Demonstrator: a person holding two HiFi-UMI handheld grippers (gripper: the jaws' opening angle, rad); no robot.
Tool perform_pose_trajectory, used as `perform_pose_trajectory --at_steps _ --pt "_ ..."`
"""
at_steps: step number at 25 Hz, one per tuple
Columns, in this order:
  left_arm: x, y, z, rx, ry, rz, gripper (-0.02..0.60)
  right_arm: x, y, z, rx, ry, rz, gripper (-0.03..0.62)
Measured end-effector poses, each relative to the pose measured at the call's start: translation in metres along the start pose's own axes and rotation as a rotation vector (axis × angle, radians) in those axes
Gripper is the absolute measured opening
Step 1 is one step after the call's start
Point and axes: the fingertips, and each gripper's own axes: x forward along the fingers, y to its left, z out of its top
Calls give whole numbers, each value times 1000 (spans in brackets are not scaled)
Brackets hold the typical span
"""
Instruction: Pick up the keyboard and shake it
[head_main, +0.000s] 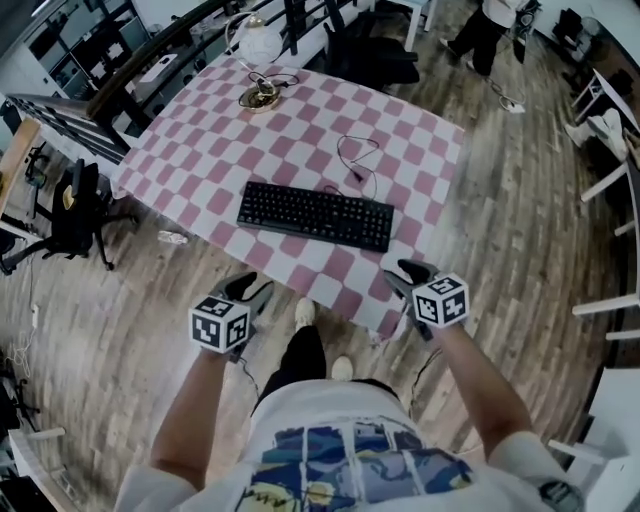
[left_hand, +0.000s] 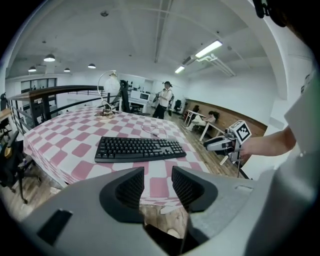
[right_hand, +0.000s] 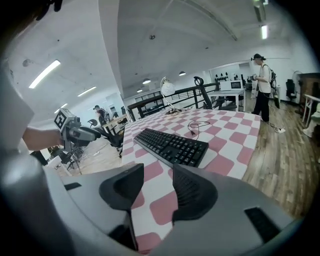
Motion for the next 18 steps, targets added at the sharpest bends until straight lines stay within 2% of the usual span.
perform_pose_trajectory --at_steps 8,12,18 --pt "59 112 12 -31 99 4 169 64 -69 13 132 76 -81 181" --pt "88 164 20 -35 145 15 175 99 -96 30 166 77 -102 184" --pt "127 217 16 -57 228 17 203 130 -129 32 277 97 -118 199"
